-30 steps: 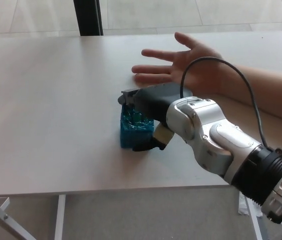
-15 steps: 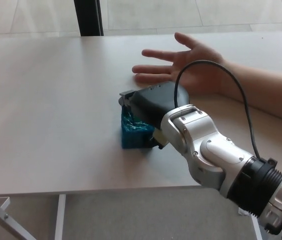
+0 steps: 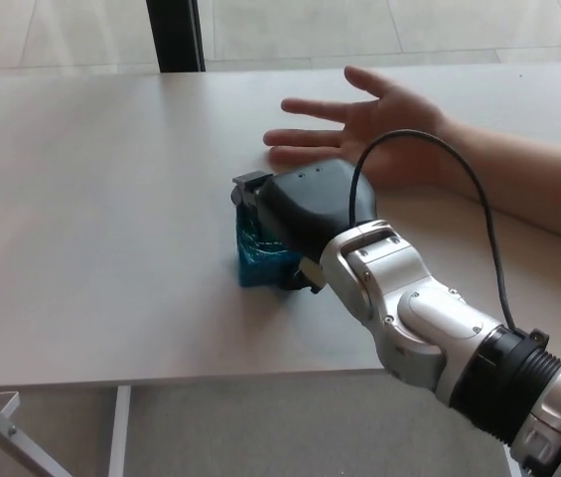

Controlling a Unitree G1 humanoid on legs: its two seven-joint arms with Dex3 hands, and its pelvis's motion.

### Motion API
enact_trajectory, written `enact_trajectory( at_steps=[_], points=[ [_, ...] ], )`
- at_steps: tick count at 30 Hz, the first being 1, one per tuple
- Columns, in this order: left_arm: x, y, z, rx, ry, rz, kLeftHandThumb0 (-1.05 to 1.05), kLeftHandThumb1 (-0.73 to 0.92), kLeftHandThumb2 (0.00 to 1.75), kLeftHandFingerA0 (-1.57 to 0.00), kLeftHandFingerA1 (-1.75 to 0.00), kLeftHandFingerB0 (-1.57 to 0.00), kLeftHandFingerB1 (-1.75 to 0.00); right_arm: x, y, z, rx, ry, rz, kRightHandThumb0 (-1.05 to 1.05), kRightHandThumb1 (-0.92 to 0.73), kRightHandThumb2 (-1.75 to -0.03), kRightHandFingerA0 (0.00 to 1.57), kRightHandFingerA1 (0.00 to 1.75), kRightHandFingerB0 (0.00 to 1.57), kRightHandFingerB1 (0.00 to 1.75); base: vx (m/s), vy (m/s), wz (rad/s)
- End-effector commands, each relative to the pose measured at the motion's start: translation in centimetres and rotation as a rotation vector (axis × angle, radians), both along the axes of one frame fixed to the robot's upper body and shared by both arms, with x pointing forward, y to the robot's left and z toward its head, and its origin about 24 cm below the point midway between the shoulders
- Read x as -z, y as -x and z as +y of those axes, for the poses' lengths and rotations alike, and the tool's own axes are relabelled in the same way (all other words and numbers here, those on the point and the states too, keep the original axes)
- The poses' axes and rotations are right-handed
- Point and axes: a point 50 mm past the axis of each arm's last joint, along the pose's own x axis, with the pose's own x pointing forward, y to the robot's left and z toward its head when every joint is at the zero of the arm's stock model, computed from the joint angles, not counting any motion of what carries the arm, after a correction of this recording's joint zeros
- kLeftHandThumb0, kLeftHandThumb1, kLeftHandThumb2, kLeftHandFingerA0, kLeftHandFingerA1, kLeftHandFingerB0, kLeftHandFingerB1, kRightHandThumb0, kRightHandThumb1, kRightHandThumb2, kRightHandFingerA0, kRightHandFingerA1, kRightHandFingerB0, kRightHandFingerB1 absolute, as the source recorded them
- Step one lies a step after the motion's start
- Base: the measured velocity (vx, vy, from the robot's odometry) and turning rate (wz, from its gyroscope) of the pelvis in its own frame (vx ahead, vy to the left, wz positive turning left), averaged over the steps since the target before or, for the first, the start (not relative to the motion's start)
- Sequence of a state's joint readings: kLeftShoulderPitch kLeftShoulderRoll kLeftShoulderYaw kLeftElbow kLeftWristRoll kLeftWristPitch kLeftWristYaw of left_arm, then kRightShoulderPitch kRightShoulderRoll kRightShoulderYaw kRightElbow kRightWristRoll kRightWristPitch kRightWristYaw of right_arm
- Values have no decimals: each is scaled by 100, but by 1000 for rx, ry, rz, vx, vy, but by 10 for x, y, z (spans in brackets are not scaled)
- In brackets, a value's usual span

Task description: The robot uses its right hand to pick up a cube kept in the middle of the desk infront of it and hands it to a person

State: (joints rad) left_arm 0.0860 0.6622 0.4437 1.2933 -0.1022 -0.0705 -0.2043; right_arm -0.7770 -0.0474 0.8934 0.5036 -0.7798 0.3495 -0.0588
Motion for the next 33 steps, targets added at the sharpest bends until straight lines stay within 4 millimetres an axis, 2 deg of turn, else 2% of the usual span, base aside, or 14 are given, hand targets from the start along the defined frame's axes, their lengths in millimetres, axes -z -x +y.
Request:
enact_trajectory(
  at_steps=[1,4,5,6,10,14,18,19,21,22,26,27,28,33],
  points=[
    [-4,5,3,30,-30,13,-67,69,61,-58,-60,-51,-40,-9,-3,-34,3,-226,-378,-39,-54,-59,89,173,94,72,0,0,0],
    [-4,5,3,45,-29,12,-69,69,61,-57,-62,-50,-41,-43,-22,-51,27,-256,-448,-36,-49,-59,95,169,95,62,0,0,0],
    [-4,5,3,44,-29,13,-70,56,96,-54,-67,-42,-54,-51,-26,-55,35,-242,-481,-38,-51,-59,96,170,95,63,0,0,0],
    [-4,5,3,44,-31,17,-69,70,61,-59,-60,-49,-40,-60,-31,-61,51,-236,-483,-39,-54,-61,96,172,93,65,0,0,0],
    [-3,5,2,52,-28,23,-68,69,61,-59,-61,-51,-41,-91,-50,-85,123,-165,-550,-47,-58,-63,97,167,88,66,0,0,0],
    [-2,7,1,32,-21,6,-66,68,61,-61,-61,-51,-41,-102,-60,-102,156,-152,-560,-39,-50,-60,100,168,94,64,0,0,0],
    [-1,6,1,37,-20,20,-68,69,61,-57,-59,-48,-40,-104,-64,-111,180,-132,-554,-40,-53,-60,97,166,92,61,0,0,0],
    [-2,6,1,41,-20,17,-68,54,96,-57,-70,-44,-55,-103,-65,-113,187,-119,-549,-41,-55,-61,96,166,92,61,0,0,0],
    [-3,5,1,66,-25,20,-68,54,97,-56,-70,-42,-55,-102,-67,-116,198,-96,-546,-40,-55,-61,97,165,92,60,0,0,0],
    [-2,6,1,54,-24,19,-70,69,60,-62,-68,-51,-41,-99,-68,-119,208,-88,-530,-40,-54,-61,94,165,92,61,0,0,0],
    [-1,6,1,44,-18,16,-68,69,61,-60,-58,-47,-39,-91,-72,-120,216,-62,-527,-39,-55,-57,96,163,93,60,0,0,0],
    [-1,5,1,46,-22,18,-67,54,95,-59,-68,-40,-53,-89,-72,-119,218,-60,-527,-38,-55,-61,98,166,92,61,0,0,0],
    [-2,5,1,49,-23,17,-68,70,61,-60,-60,-47,-39,-86,-72,-118,218,-58,-526,-36,-60,-58,100,165,91,66,0,0,0],
    [-2,1,0,54,-16,10,-66,70,61,-59,-58,-48,-39,-70,-71,-111,196,-19,-482,-42,-58,-63,96,168,90,69,0,0,0]
  ],
)
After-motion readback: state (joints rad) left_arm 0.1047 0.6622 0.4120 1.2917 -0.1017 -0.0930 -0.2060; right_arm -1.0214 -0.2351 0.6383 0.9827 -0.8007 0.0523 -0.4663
